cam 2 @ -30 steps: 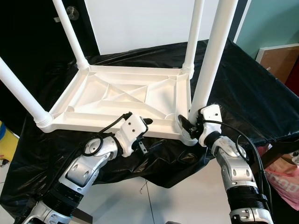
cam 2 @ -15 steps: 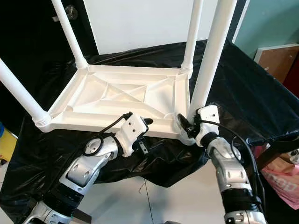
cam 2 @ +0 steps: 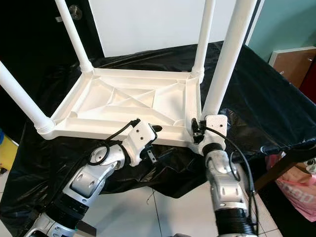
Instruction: Building children table
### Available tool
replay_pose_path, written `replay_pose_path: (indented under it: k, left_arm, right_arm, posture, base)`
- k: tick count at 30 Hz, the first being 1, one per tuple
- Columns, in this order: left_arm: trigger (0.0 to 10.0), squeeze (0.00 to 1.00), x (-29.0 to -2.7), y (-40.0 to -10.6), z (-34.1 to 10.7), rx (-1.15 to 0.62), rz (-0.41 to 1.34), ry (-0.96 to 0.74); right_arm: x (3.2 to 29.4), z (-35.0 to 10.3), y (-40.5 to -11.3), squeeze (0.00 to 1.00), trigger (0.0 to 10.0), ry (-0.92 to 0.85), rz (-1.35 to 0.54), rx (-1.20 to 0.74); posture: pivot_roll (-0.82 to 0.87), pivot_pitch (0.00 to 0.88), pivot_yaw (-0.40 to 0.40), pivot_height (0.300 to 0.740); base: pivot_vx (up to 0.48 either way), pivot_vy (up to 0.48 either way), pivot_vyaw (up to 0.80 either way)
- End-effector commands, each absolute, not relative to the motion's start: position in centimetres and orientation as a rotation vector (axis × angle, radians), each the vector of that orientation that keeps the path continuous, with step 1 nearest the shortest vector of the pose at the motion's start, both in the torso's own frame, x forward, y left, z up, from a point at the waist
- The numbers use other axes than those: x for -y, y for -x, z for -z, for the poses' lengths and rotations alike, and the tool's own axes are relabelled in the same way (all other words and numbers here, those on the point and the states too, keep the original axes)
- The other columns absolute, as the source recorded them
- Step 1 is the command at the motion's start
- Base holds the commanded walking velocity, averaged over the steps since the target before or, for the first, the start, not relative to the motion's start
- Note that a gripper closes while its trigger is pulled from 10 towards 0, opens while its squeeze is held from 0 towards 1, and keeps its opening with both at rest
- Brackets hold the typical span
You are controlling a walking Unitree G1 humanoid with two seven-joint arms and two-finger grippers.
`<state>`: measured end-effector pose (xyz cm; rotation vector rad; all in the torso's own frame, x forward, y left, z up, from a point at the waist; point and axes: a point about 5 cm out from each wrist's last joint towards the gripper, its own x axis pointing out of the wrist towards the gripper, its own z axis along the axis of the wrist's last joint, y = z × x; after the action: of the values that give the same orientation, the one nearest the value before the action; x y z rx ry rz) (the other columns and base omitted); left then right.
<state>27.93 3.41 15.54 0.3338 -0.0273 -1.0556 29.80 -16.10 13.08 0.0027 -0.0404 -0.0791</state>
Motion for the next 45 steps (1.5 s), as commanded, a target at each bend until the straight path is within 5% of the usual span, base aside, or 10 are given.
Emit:
replay_pose_path:
  k: [1, 22, 23, 26, 38, 39, 45]
  left_arm:
    - [10.0, 0.0, -3.5, -27.9, -15.2, 0.011, 1.057, -0.351]
    - [10.0, 0.0, -3.6, -27.6, -14.9, 0.005, 1.065, -0.36]
    - [10.0, 0.0, -3.6, -27.6, -14.9, 0.005, 1.065, -0.361]
    - [10.0, 0.0, -3.6, -27.6, -14.9, 0.005, 1.065, -0.361]
    - [10.0, 0.0, -3.7, -27.6, -14.7, -0.002, 1.053, -0.368]
    - [10.0, 0.0, -3.7, -27.6, -14.7, -0.003, 1.051, -0.372]
    - [10.0, 0.0, -3.7, -27.7, -14.7, -0.003, 1.05, -0.374]
  right_arm:
    - [16.2, -10.7, -29.2, 0.0, 10.0, -0.011, 0.17, -0.077]
    - [14.2, -11.5, -28.7, 0.01, 10.0, -0.057, 0.221, -0.044]
    - [14.3, -11.8, -28.7, 0.93, 10.0, -0.06, 0.222, -0.03]
    - [14.4, -11.9, -28.7, 1.0, 10.0, -0.063, 0.22, -0.016]
    - [17.2, -13.1, -27.6, 1.0, 10.0, -0.062, 0.039, 0.091]
    - [18.0, -13.2, -27.6, 0.0, 10.0, -0.049, -0.026, 0.093]
    - [19.4, -13.7, -28.1, 0.0, 10.0, -0.003, -0.262, 0.061]
  posture:
    - [-0.18, 0.074, -0.001, 0.74]
    - [-0.17, 0.052, -0.001, 0.74]
    - [-0.17, 0.053, 0.0, 0.74]
    - [-0.17, 0.053, 0.001, 0.74]
    - [-0.17, 0.062, -0.007, 0.74]
    - [-0.18, 0.064, -0.007, 0.74]
    - [-0.18, 0.068, -0.007, 0.74]
  base:
    - [0.0, 0.0, 0.0]
    - [0.0, 0.0, 0.0]
    - [0.0, 0.0, 0.0]
    - [0.0, 0.0, 0.0]
    - [0.0, 0.0, 0.0]
    - [0.0, 0.0, 0.0]
    - [0.0, 0.0, 0.0]
